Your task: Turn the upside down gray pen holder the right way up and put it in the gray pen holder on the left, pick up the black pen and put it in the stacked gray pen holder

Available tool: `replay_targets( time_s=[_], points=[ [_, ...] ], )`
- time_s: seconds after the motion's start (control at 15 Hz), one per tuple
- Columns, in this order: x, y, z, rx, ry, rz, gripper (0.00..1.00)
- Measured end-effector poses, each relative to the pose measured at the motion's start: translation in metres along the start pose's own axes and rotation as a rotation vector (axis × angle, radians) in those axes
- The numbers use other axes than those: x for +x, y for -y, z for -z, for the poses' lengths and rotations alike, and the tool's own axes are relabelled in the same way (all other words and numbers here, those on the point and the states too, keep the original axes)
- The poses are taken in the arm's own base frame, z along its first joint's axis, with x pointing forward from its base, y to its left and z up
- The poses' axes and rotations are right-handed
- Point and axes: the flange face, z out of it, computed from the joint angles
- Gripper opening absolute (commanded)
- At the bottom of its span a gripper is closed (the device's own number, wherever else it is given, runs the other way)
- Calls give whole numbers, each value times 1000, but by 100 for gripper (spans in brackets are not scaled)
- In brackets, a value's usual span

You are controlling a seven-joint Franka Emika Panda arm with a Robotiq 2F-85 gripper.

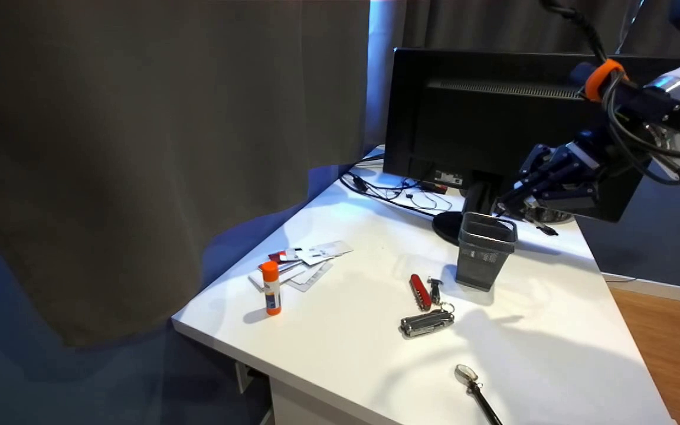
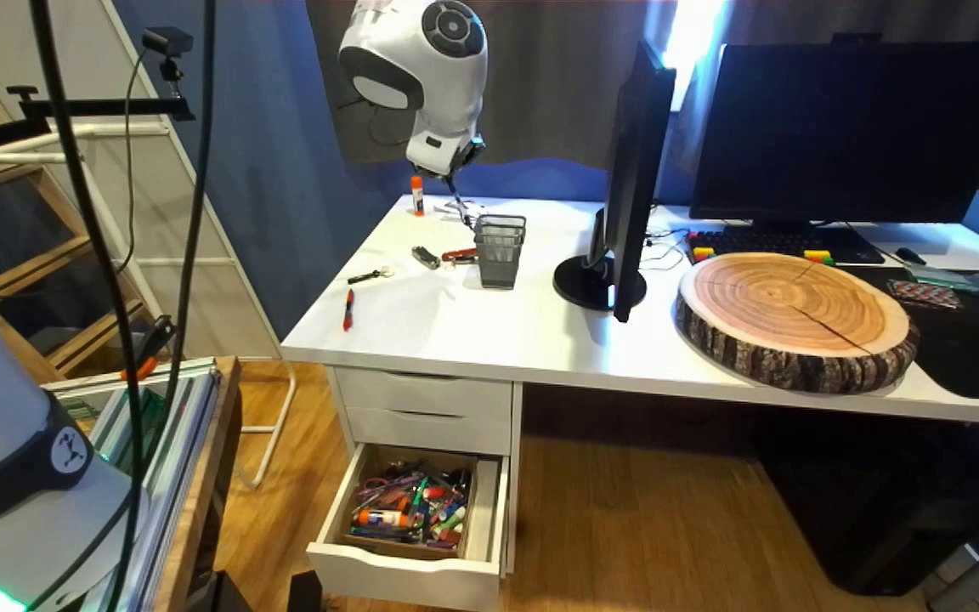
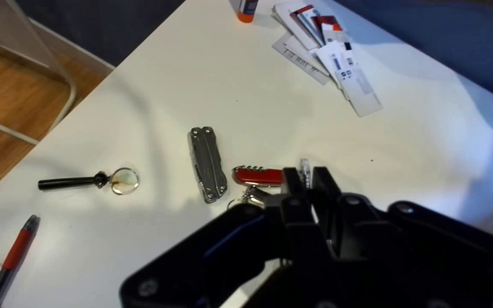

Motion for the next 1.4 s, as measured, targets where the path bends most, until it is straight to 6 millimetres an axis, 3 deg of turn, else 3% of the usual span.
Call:
replay_targets(
  time_s=[0.47, 1.4],
  points=[
    [-1, 20, 17, 112, 119, -115, 3],
    [33, 29, -30, 201, 307, -225, 3]
  ],
)
